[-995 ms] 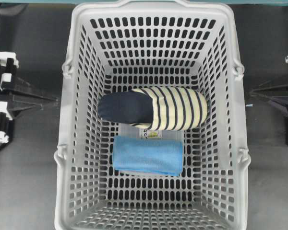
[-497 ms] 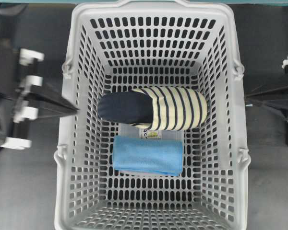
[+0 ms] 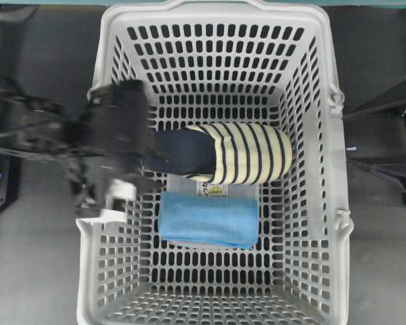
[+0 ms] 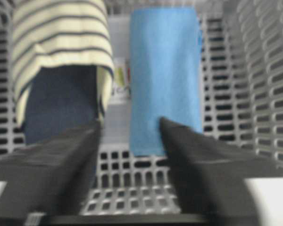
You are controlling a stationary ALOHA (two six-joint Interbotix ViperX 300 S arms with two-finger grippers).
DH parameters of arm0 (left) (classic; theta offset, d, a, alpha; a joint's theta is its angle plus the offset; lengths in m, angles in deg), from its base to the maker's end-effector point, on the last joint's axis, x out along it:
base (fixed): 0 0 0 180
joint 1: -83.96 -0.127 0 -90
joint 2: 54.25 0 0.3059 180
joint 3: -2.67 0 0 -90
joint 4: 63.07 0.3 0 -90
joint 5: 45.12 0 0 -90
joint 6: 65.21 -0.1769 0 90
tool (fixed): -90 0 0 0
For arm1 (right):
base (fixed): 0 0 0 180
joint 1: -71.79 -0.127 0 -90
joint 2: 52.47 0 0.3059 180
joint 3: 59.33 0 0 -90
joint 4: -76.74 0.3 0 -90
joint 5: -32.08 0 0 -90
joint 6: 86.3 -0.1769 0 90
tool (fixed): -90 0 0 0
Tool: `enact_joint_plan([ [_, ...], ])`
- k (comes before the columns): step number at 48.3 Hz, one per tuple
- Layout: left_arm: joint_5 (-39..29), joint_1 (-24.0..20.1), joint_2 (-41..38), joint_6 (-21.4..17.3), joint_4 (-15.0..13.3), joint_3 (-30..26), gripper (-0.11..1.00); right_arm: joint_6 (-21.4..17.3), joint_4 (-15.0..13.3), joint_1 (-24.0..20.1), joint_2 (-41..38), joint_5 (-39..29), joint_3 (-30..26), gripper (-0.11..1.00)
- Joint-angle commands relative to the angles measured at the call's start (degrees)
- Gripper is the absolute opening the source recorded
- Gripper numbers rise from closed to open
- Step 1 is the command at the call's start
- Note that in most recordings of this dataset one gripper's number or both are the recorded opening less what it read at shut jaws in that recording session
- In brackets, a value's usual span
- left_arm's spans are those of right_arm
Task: Pick up the blue cloth from the shopping basket with the left arm.
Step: 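Lower the open left gripper onto the blue cloth and close it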
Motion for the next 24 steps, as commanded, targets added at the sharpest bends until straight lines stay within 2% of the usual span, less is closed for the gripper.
enact_joint_plan([
  [1,-1.67,0.35,-3.87,-0.09,0.18,-4.75,0.67,0.09,0.09,0.18,-0.26,0.53,-1.14,0.78],
  [5,-2.55,0.88,-7.56,0.00,0.18,-7.21,0.85,0.09,0.09,0.26,-0.18,0.62,-1.14,0.77],
  [8,-2.99,1.49,-10.37,0.09,0.18,-8.88,0.91,0.09,0.09,0.26,-0.26,0.62,-1.14,0.77],
  [17,-3.08,2.55,-18.19,0.18,0.18,-12.13,0.88,0.18,0.09,0.26,-0.18,1.32,-1.14,0.77],
  [24,-2.81,2.90,-22.32,2.55,0.18,-12.66,0.88,0.18,0.18,0.26,0.00,1.41,-0.88,0.77],
])
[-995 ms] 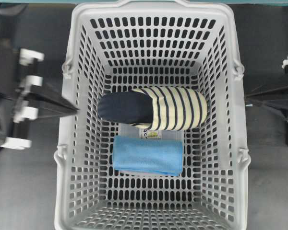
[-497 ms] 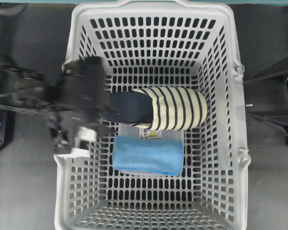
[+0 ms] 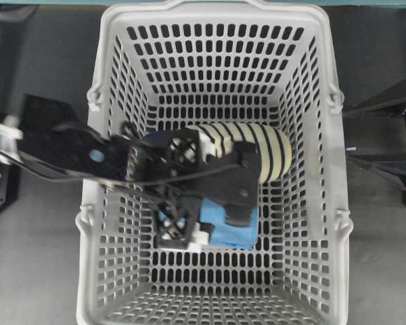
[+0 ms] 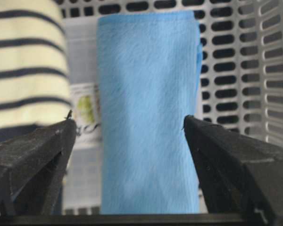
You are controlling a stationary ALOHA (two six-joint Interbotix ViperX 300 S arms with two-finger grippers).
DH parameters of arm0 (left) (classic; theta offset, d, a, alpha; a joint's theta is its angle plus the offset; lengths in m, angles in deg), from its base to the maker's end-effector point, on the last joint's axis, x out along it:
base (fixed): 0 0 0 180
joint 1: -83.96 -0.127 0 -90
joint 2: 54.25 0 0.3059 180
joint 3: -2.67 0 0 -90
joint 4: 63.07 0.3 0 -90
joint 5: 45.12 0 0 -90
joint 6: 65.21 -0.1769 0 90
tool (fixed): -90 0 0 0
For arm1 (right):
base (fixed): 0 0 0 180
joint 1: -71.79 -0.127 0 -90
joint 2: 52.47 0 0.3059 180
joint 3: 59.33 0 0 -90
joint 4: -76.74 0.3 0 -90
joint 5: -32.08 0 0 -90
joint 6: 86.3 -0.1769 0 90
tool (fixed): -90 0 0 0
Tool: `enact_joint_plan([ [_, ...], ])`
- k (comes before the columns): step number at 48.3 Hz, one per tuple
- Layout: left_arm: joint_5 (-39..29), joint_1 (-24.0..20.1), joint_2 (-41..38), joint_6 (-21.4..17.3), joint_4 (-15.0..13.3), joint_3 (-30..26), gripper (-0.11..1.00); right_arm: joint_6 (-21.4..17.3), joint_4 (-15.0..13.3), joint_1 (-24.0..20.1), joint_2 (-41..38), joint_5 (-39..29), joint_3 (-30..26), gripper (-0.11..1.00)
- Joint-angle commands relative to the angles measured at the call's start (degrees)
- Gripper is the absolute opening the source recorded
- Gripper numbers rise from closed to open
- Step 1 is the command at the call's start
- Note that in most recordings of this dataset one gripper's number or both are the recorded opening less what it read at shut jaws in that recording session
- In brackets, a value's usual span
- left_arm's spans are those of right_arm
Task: Pick up the blue cloth from the shopping basket with the left arm.
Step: 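Lower the open left gripper onto the blue cloth and close it, then lift the gripped blue cloth upward out of the basket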
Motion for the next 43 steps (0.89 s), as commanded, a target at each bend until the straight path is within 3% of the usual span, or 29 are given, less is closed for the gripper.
enact_joint_plan([
  [1,0.53,0.26,-1.67,1.32,0.26,-1.14,0.88,0.09,0.09,0.09,-0.09,0.62,-0.79,0.77],
  [13,0.79,0.53,-4.83,4.13,0.18,-0.62,0.88,0.09,0.09,0.09,0.00,0.62,-0.26,0.77],
  [31,0.88,0.62,-5.54,4.39,0.18,2.02,0.84,-0.09,0.09,0.18,0.00,0.62,0.35,0.77],
  [37,0.88,0.62,-5.19,3.52,0.18,2.02,0.64,-0.18,0.09,0.18,0.00,0.53,0.62,0.77],
  [43,0.88,0.62,-3.60,3.25,0.26,0.97,0.28,-0.18,0.18,0.18,0.09,0.62,0.62,0.77],
])
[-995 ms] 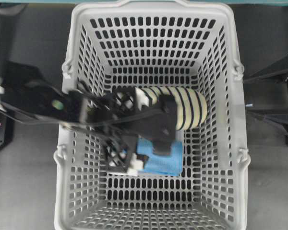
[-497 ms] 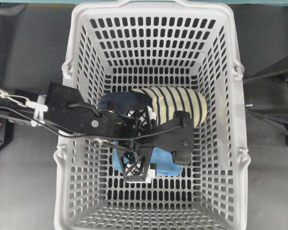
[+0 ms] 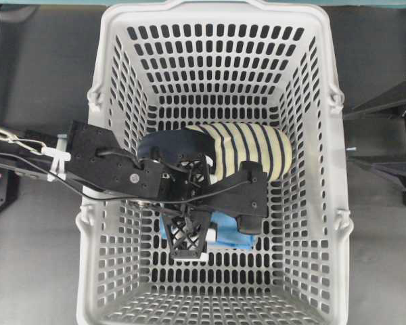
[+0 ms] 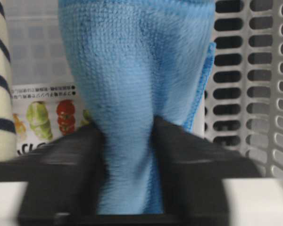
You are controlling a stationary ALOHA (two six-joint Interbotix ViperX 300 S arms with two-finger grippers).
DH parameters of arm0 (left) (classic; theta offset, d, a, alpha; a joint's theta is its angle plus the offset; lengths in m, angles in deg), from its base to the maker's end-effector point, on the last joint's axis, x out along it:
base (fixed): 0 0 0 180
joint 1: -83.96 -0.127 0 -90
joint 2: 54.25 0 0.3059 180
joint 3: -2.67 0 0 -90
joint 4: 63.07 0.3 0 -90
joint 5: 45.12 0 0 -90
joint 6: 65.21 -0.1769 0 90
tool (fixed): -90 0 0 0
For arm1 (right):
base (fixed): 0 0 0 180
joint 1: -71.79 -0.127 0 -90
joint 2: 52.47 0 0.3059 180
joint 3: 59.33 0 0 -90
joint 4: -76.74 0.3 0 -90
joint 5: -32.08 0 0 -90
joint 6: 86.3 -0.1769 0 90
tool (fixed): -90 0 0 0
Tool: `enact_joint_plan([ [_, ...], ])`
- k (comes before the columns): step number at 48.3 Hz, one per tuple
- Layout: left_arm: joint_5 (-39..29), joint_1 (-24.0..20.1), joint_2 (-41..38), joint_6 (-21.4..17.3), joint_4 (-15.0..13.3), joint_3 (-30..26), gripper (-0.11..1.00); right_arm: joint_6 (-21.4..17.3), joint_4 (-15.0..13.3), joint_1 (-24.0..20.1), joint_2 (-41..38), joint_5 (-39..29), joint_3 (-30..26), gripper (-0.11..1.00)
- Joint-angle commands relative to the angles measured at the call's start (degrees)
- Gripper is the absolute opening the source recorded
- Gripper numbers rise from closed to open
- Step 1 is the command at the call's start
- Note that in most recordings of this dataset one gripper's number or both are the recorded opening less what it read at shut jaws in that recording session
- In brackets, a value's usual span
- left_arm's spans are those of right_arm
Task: Pick up the blue cloth from the shopping basket with the left arm.
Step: 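Lift the gripped blue cloth upward out of the basket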
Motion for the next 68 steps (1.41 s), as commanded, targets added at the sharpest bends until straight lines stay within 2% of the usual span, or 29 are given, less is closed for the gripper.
enact_joint_plan([
  [1,0.26,0.09,2.20,-0.18,0.26,-1.41,0.23,-0.18,0.26,0.18,-0.26,0.53,-0.44,0.77],
  [4,0.09,0.09,3.16,-0.09,0.18,-2.72,0.12,-0.18,0.18,0.18,-0.26,0.53,-0.44,0.77],
  [15,-2.64,0.35,6.06,-0.09,0.18,-9.14,0.11,-0.26,0.26,0.09,-0.26,0.53,-0.44,0.77],
  [21,-8.61,0.35,6.50,-0.09,0.26,-14.77,0.11,-0.26,0.26,0.09,0.00,0.53,-0.44,0.77],
  [31,-23.47,0.09,6.50,-0.18,0.26,-27.95,0.11,-0.18,0.18,0.18,0.18,0.53,-0.35,0.77],
  [35,-26.37,-0.26,6.50,-0.09,0.26,-31.20,0.11,-0.26,0.26,0.18,0.18,0.53,-0.35,0.77],
  [68,-27.07,-1.32,6.50,-0.09,0.18,-31.20,0.11,-0.26,0.44,0.09,0.26,0.79,-0.35,0.77],
])
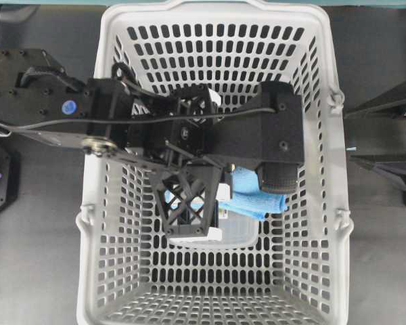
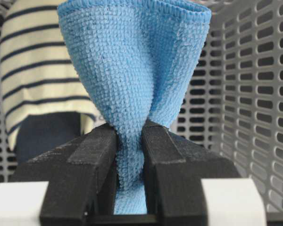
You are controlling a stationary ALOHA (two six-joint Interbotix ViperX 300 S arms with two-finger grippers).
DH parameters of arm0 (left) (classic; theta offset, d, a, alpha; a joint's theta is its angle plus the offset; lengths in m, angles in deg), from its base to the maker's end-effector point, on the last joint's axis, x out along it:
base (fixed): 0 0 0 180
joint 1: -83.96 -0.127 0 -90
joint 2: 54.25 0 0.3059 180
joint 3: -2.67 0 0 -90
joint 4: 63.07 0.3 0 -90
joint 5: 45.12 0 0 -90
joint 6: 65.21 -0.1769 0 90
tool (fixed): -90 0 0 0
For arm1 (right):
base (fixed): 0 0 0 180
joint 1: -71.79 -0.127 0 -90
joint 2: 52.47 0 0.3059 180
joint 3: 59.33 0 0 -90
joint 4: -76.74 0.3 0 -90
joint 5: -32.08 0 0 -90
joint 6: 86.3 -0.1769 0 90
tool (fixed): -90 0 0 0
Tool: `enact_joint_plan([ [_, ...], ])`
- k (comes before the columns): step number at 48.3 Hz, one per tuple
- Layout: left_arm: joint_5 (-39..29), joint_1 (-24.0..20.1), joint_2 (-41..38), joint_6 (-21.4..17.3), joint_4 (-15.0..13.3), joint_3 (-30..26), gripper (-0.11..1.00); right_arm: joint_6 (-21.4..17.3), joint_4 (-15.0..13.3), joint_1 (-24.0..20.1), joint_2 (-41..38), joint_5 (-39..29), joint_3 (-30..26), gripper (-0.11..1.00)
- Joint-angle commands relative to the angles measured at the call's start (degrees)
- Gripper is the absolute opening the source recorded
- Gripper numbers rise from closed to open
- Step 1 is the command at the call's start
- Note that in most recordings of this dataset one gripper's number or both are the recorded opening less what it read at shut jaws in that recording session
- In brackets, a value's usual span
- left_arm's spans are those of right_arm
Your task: Pick up the blue cloth from the shopping basket with the left arm.
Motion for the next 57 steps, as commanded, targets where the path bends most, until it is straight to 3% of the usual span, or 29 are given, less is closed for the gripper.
enact_joint_plan([
  [1,0.18,0.00,1.85,0.00,0.09,-0.79,0.11,0.00,0.26,0.09,-0.26,0.62,-0.44,0.77],
  [27,0.88,-0.09,2.37,0.18,0.18,0.88,0.11,0.00,0.26,0.09,-0.26,0.62,-0.44,0.77],
  [48,12.22,-0.18,12.57,0.00,0.18,16.44,0.11,-0.09,0.26,0.00,-0.18,0.62,-0.44,0.77],
  [57,16.88,-0.35,15.03,-0.09,0.09,20.57,0.11,-0.18,0.35,0.09,-0.18,0.62,-0.44,0.77],
])
